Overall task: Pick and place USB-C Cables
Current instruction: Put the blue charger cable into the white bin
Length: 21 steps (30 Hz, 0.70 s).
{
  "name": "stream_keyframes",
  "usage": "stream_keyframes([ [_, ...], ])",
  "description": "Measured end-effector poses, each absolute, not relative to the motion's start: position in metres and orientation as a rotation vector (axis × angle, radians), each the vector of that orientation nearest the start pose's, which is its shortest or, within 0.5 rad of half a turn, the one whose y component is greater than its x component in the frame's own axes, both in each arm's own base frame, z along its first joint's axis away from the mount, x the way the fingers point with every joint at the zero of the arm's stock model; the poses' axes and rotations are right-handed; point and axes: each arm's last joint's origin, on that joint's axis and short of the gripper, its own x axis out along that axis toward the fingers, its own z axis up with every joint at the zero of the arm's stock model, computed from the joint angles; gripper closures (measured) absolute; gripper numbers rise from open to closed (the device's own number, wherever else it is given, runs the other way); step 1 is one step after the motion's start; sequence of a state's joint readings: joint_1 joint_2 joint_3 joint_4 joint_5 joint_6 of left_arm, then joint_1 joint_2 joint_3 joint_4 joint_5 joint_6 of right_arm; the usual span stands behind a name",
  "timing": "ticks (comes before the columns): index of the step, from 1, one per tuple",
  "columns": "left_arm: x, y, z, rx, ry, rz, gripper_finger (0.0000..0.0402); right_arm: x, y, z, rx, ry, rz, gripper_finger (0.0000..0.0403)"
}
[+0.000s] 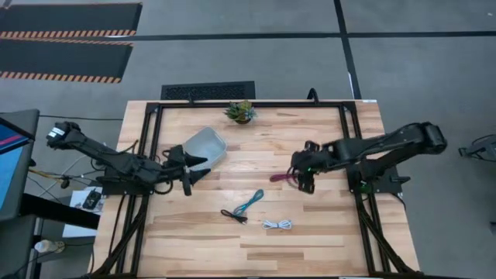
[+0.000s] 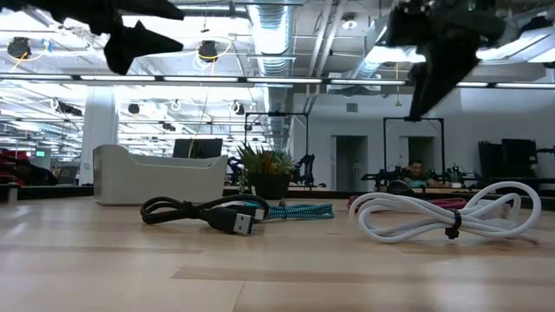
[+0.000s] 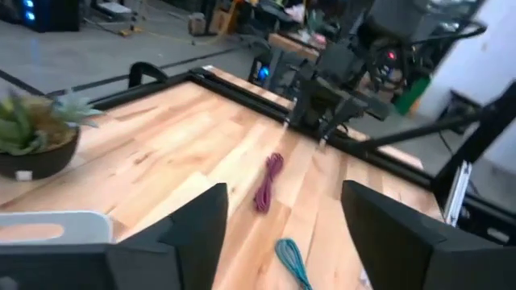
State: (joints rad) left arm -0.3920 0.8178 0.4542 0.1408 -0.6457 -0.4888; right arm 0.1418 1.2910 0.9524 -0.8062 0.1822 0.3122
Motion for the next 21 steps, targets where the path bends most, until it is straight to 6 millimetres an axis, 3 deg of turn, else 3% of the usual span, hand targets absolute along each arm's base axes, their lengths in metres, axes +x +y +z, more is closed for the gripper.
stream_keyframes([
  [5,0.183,-0.057,0.245,-0.349,0.167,0.287,0.0127,0.250,0.037,0.219,0.043,1.223,-0.200,0.0137],
  [11,0.186,-0.052,0.242,-0.345,0.196,0.291,0.0122,0.261,0.033,0.198,0.022,1.296,-0.218,0.0137],
  [16,0.190,-0.044,0.241,-0.319,0.212,0.274,0.0125,0.262,0.029,0.198,0.024,1.292,-0.223,0.0137],
  [21,0.192,-0.035,0.241,-0.300,0.230,0.253,0.0126,0.259,0.023,0.211,0.049,1.240,-0.233,0.0137],
])
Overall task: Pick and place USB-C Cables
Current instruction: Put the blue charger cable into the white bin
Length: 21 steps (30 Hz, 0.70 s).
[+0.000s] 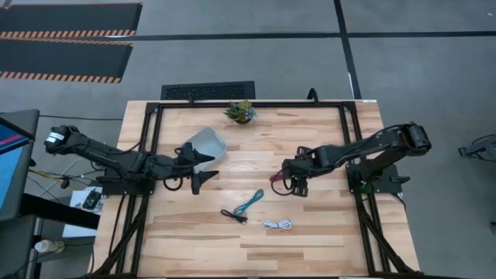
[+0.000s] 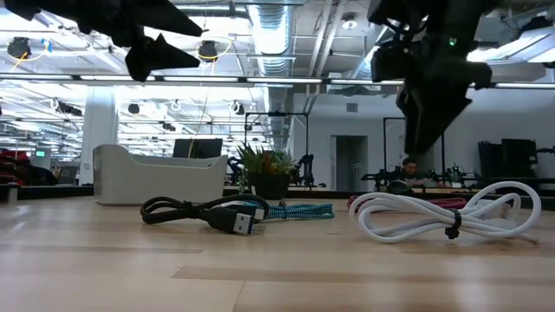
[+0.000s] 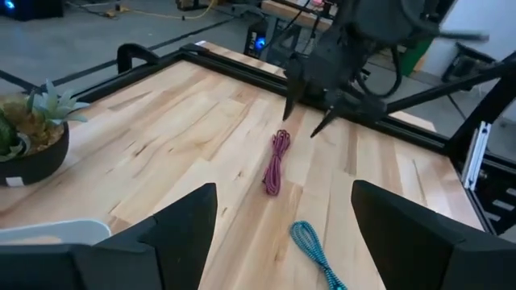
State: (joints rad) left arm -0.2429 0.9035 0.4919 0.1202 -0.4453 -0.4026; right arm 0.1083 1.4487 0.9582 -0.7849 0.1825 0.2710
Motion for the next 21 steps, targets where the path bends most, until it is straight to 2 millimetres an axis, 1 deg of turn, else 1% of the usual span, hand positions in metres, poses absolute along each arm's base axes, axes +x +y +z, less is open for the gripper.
stream_keyframes([
  [5,0.194,-0.028,0.241,-0.295,0.236,0.218,0.0126,0.260,0.018,0.231,0.079,1.168,-0.239,0.0137],
  [10,0.196,-0.028,0.244,-0.306,0.236,0.093,0.0126,0.268,0.015,0.260,0.139,1.091,-0.193,0.0137],
  [15,0.197,-0.028,0.246,-0.304,0.205,0.099,0.0126,0.275,0.016,0.284,0.145,1.015,-0.176,0.0137],
  [21,0.200,-0.028,0.246,-0.331,0.191,0.121,0.0126,0.277,0.018,0.302,0.166,0.991,-0.130,0.0137],
])
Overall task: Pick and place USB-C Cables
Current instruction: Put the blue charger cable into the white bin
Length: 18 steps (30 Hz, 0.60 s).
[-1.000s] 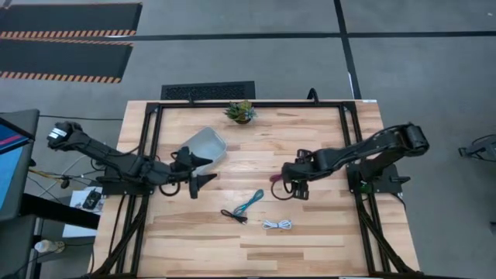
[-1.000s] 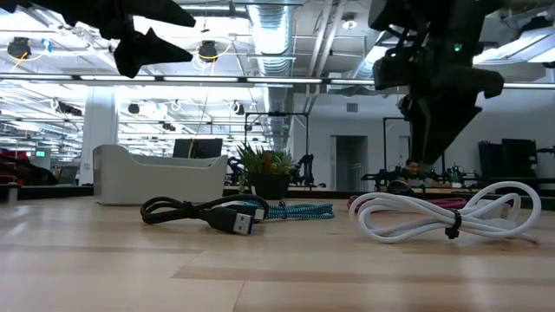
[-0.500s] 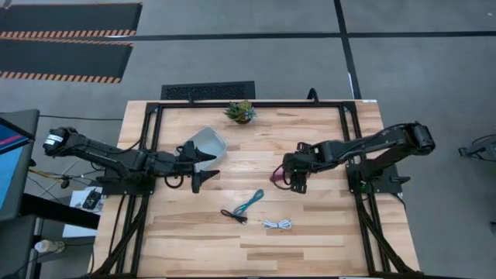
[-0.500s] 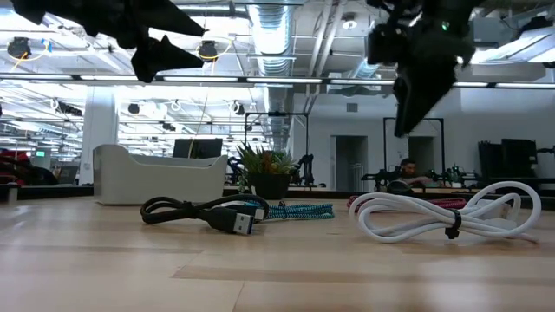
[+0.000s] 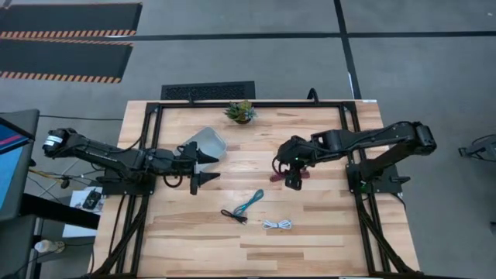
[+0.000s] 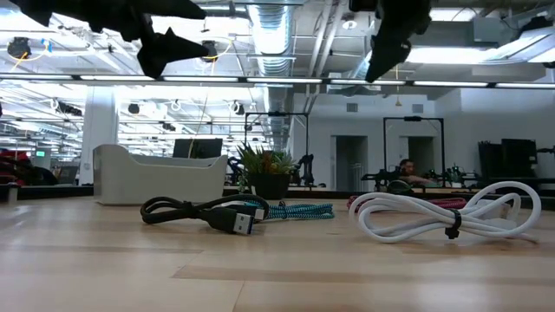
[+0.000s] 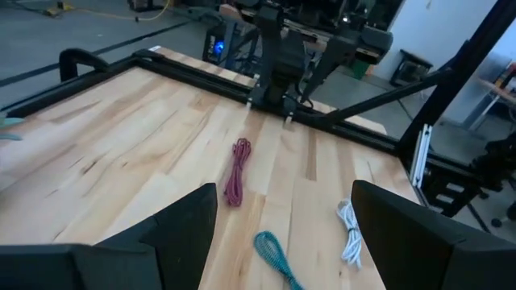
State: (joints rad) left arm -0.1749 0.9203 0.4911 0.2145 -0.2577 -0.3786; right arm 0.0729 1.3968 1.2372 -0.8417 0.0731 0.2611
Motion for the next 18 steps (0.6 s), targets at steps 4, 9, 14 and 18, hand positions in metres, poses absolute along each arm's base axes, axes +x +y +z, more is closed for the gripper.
stream_keyframes([
  [4,0.211,-0.030,0.242,-0.339,0.198,0.111,0.0126,0.274,0.023,0.305,0.159,1.018,-0.122,0.0137],
  [9,0.240,-0.037,0.242,-0.292,0.283,0.097,0.0126,0.271,0.031,0.303,0.140,1.046,-0.099,0.0137],
  [14,0.275,-0.043,0.244,-0.248,0.376,0.107,0.0126,0.271,0.039,0.304,0.143,1.044,-0.084,0.0137],
  [18,0.301,-0.049,0.241,-0.235,0.426,0.093,0.0126,0.268,0.048,0.303,0.156,1.062,-0.076,0.0137],
])
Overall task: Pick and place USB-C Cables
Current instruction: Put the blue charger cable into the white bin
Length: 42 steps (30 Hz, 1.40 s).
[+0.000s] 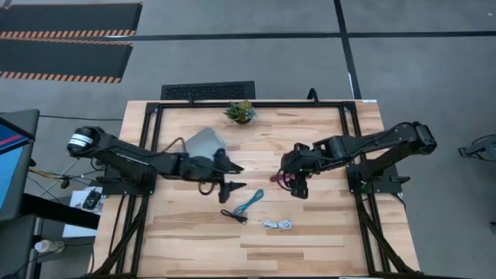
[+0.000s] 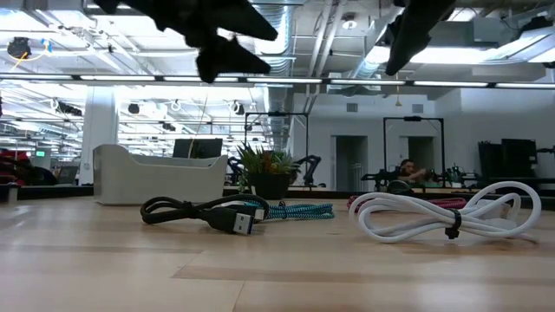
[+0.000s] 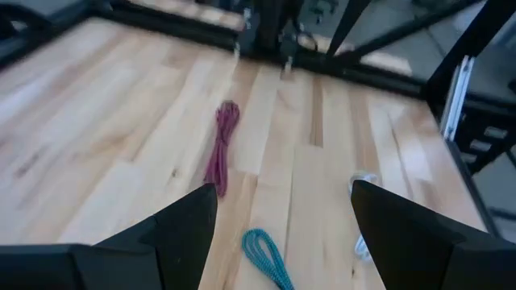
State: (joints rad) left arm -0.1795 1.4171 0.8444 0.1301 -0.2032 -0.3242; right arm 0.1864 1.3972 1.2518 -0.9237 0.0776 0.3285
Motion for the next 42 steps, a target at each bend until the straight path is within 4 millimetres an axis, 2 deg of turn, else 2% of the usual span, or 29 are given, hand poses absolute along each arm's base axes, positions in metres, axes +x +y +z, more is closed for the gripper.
stream_keyframes([
  [8,0.335,-0.055,0.222,-0.223,0.511,0.096,0.0126,0.262,0.067,0.302,0.186,1.083,-0.064,0.0137],
  [20,0.357,-0.058,0.185,-0.242,0.589,0.181,0.0126,0.254,0.089,0.301,0.225,1.072,-0.131,0.0137],
  [26,0.363,-0.058,0.157,-0.246,0.647,0.254,0.0126,0.250,0.099,0.301,0.249,1.065,-0.148,0.0137],
  [32,0.364,-0.067,0.134,-0.216,0.709,0.244,0.0126,0.248,0.105,0.302,0.252,1.051,-0.163,0.0137],
  [36,0.365,-0.076,0.124,-0.208,0.721,0.231,0.0126,0.247,0.107,0.302,0.253,1.047,-0.167,0.0137],
  [42,0.363,-0.083,0.125,-0.184,0.698,0.278,0.0126,0.246,0.108,0.302,0.252,1.047,-0.163,0.0137],
])
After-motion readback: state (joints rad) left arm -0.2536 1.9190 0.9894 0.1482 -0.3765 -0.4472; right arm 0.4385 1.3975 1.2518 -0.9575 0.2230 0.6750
